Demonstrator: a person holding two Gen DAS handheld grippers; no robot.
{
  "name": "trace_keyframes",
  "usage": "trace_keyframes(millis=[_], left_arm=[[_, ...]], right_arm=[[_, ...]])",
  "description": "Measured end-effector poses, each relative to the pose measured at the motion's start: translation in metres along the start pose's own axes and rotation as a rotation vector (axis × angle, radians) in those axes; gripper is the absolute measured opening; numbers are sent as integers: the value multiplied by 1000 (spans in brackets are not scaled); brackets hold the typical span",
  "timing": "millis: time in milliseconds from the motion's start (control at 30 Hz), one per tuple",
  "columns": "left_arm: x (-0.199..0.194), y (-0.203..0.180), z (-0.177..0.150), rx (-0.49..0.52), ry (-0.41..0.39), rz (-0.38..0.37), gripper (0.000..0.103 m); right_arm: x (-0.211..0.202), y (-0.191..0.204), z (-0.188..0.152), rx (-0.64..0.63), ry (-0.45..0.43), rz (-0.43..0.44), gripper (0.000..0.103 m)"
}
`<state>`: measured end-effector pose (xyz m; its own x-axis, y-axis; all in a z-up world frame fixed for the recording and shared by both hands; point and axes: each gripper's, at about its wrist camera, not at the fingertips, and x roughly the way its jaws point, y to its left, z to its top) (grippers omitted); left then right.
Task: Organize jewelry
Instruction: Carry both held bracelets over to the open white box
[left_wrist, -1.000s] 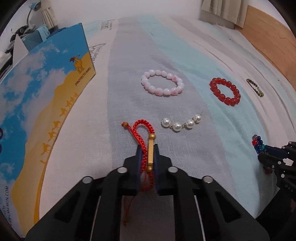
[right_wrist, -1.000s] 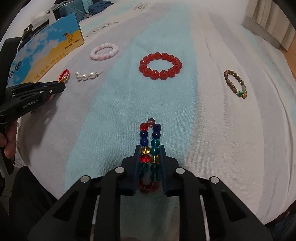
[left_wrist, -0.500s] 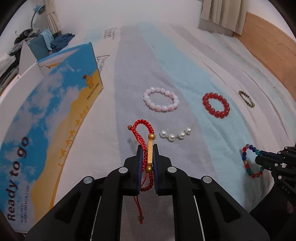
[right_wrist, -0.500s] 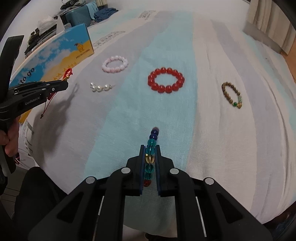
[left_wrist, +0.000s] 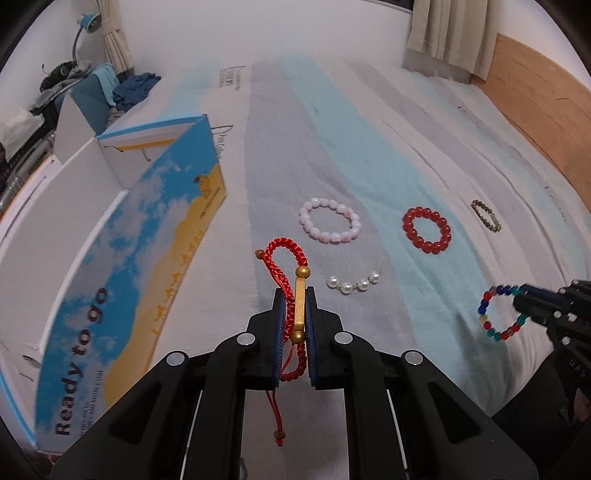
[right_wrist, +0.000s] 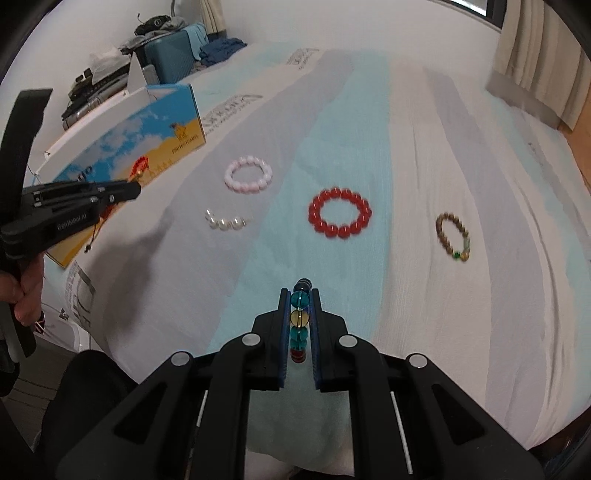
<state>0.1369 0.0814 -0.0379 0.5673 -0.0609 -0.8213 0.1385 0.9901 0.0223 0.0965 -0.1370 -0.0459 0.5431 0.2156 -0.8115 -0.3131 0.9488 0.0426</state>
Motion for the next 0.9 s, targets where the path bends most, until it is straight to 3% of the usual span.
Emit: trace_keyframes(millis=[467,900], left_arm=[[-43,31,29,-28,-59,62,9],[-96,100,42,-107,-119,134,9]], right_arm=[[-34,39,74,-83,-120,6,9],[-56,128,142,-210,-216,61,9]])
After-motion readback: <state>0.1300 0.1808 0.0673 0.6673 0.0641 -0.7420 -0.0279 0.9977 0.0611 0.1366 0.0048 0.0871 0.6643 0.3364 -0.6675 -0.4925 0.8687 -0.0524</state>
